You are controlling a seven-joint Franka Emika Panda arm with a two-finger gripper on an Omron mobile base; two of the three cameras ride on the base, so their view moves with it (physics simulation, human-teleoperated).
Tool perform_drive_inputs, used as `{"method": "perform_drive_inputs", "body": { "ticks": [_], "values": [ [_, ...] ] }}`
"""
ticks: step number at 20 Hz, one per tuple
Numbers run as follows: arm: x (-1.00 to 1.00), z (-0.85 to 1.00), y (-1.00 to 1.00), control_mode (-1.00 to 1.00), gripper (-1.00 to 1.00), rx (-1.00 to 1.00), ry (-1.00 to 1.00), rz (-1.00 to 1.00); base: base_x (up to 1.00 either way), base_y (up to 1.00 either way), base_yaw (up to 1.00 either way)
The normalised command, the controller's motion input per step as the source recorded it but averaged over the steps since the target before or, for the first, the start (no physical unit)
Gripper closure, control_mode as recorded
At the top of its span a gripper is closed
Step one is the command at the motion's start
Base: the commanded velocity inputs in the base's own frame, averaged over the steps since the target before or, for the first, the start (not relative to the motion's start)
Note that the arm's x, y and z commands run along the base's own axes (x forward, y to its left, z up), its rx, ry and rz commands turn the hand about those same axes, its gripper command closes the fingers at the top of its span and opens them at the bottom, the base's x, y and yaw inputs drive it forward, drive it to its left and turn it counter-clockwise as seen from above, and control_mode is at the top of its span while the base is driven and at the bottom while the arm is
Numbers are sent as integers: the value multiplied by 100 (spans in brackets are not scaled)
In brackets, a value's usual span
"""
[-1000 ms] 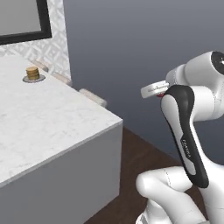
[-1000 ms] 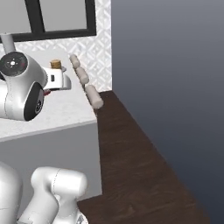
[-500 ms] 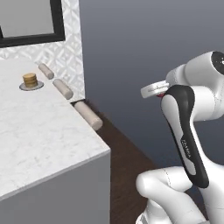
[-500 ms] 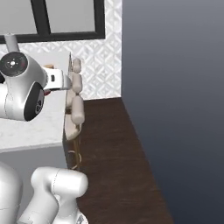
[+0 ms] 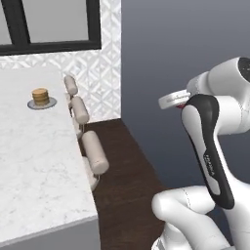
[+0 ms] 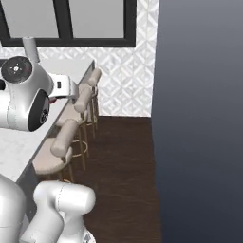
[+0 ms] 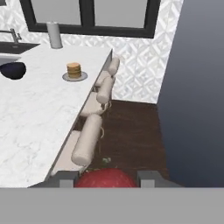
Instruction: Take the strawberry from the fridge and place it on top of the pancake, located on the dining counter.
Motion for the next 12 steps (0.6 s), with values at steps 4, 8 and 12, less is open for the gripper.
{"method": "perform_drive_inputs", "body": {
  "ticks": [4, 8, 12],
  "values": [
    [0, 0, 0, 100, 100, 0, 0, 0, 100, -51, 52],
    [0, 0, 0, 100, 100, 0, 0, 0, 99, -53, 53],
    [0, 0, 0, 100, 100, 0, 0, 0, 93, -60, 52]
  ]
}}
